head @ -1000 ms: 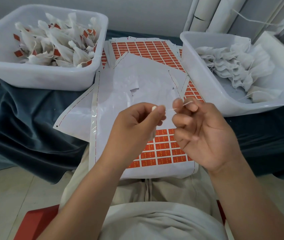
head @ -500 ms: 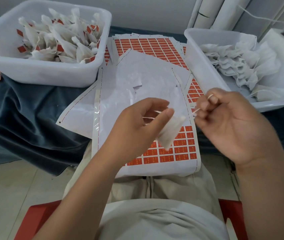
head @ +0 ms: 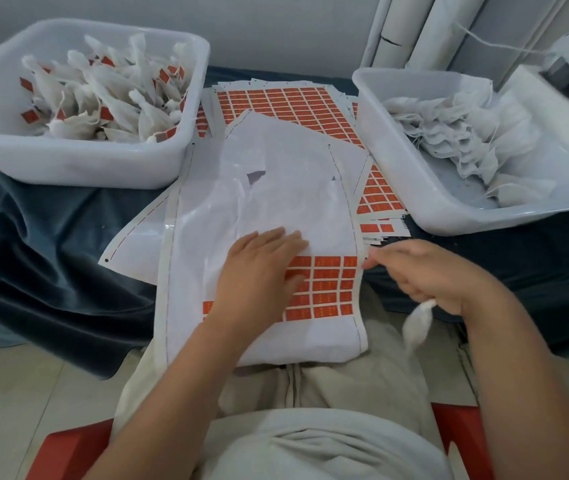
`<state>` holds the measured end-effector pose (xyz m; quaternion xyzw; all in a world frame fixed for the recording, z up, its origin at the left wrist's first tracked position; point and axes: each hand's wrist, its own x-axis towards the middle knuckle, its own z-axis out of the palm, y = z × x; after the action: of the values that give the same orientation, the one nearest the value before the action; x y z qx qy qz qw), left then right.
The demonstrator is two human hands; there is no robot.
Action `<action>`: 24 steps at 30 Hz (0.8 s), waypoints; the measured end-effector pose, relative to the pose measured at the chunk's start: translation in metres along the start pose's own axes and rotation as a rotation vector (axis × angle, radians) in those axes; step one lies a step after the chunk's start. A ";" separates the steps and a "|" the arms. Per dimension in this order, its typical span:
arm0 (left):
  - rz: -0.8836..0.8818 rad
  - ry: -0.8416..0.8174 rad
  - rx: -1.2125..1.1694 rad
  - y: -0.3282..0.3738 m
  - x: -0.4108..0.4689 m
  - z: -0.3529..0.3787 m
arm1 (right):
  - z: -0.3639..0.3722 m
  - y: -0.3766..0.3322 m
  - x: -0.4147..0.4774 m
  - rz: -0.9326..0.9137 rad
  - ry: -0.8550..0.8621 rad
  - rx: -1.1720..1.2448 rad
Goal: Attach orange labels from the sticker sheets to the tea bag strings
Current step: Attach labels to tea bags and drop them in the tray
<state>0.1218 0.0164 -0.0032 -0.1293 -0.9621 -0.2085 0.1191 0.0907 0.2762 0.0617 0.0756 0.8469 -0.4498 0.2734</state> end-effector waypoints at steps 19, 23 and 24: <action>0.084 0.106 -0.060 -0.032 0.005 -0.013 | 0.015 -0.004 0.000 -0.153 0.037 -0.131; 0.057 0.010 -0.170 -0.037 0.009 -0.037 | 0.017 -0.006 -0.001 -0.270 -0.182 0.194; 0.038 -0.028 -0.176 -0.035 0.009 -0.043 | 0.018 -0.006 0.000 -0.334 -0.202 0.232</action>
<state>0.1102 -0.0306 0.0246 -0.1603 -0.9390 -0.2882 0.0978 0.0957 0.2583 0.0579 -0.0803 0.7584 -0.5886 0.2680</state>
